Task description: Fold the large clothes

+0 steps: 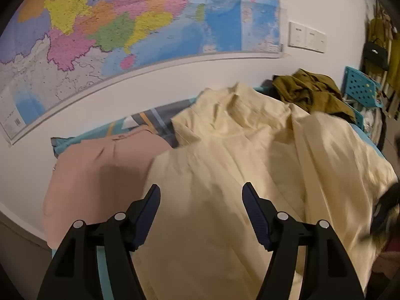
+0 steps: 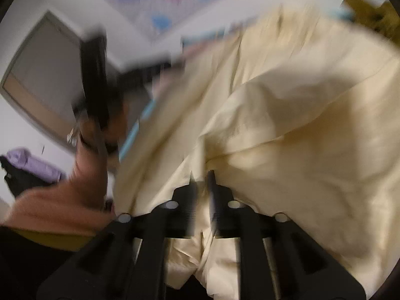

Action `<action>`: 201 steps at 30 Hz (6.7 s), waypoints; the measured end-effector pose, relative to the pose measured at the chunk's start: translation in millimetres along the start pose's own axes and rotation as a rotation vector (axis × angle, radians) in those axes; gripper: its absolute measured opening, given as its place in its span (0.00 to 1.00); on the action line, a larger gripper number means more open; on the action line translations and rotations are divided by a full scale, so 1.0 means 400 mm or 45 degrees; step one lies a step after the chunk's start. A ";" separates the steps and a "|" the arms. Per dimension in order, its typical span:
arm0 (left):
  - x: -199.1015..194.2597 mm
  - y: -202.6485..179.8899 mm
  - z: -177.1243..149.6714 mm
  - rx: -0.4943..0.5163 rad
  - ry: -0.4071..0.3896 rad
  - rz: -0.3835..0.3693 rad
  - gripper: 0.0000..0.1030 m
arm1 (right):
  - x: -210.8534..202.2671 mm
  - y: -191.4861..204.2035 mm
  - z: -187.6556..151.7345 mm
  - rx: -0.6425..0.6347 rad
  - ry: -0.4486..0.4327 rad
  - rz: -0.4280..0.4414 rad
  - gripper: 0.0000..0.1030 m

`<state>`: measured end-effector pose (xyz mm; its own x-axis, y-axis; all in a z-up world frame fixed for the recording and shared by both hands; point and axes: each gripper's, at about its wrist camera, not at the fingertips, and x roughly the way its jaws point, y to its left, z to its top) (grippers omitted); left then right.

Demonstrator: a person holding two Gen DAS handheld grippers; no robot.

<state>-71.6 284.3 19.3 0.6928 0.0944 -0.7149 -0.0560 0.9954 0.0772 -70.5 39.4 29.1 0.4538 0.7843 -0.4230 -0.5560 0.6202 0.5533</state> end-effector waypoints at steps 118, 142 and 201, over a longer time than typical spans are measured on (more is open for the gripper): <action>-0.207 -0.148 -0.326 -0.026 -0.044 -0.207 0.68 | -0.327 -0.242 -0.414 -0.097 -0.192 -0.800 0.67; -0.293 -0.112 -0.390 -0.200 -0.204 -0.109 0.07 | -0.476 -0.075 -0.312 -0.003 -0.607 -0.306 0.05; 0.268 0.009 0.122 0.185 0.140 0.183 0.01 | 0.015 -0.268 0.357 -0.285 -0.267 -0.678 0.02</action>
<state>37.5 297.4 -23.1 0.6022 0.2441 -0.7601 -0.0391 0.9600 0.2773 91.2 -24.9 69.6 0.8240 0.3603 -0.4372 -0.3377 0.9320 0.1315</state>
